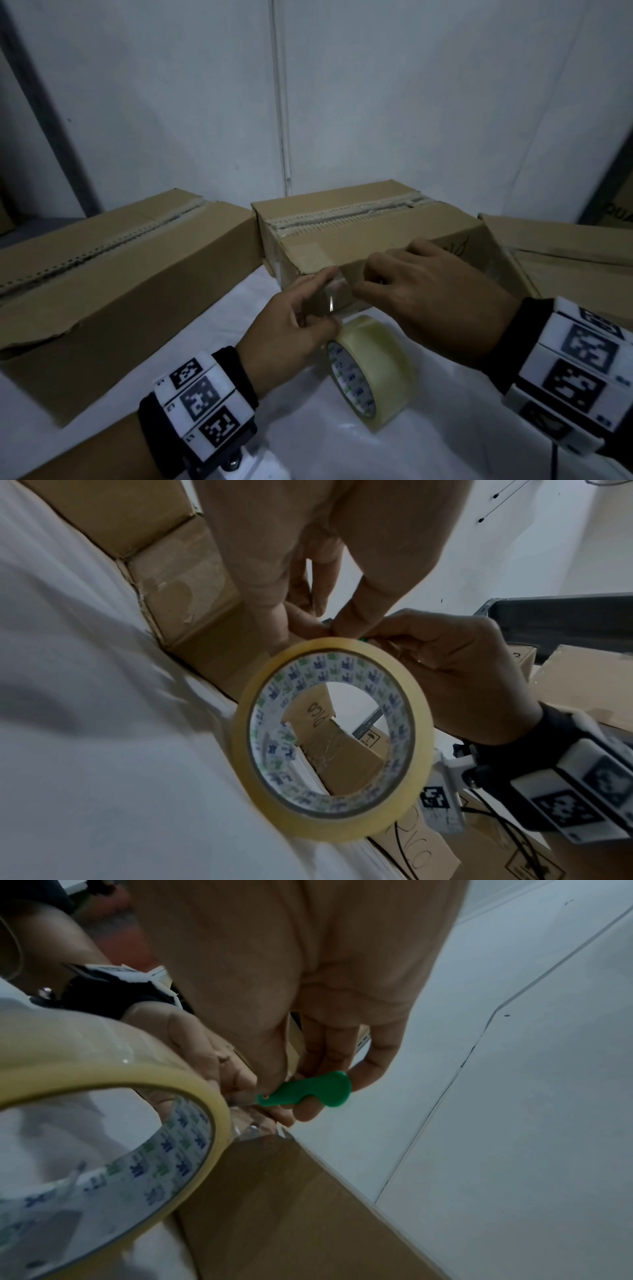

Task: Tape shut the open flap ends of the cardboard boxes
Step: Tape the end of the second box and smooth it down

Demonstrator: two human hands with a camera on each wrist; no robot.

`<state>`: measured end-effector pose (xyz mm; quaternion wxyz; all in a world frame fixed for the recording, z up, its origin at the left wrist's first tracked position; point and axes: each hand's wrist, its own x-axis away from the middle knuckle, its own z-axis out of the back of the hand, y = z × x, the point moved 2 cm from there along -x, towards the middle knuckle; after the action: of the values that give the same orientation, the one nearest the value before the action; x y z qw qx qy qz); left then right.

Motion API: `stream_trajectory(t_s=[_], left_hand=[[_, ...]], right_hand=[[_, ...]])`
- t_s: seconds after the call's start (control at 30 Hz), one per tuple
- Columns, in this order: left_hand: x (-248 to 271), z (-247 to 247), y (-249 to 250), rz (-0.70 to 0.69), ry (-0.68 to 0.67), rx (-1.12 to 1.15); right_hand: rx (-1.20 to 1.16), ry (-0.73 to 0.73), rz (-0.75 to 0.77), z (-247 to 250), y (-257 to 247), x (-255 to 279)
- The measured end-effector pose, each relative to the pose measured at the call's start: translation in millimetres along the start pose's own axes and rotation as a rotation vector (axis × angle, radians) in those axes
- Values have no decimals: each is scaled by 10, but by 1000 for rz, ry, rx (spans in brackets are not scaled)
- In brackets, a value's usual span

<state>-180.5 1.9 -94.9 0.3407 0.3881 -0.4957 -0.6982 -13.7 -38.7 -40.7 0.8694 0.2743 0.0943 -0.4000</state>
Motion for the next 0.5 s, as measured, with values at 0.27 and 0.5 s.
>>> stream_trajectory(t_s=[0.27, 0.5], left_hand=[[7, 18, -45, 31, -9, 7], [-7, 34, -92, 57, -5, 6]], right_hand=[[205, -194, -63, -298, 282, 234], [-289, 9, -188, -96, 264, 158]])
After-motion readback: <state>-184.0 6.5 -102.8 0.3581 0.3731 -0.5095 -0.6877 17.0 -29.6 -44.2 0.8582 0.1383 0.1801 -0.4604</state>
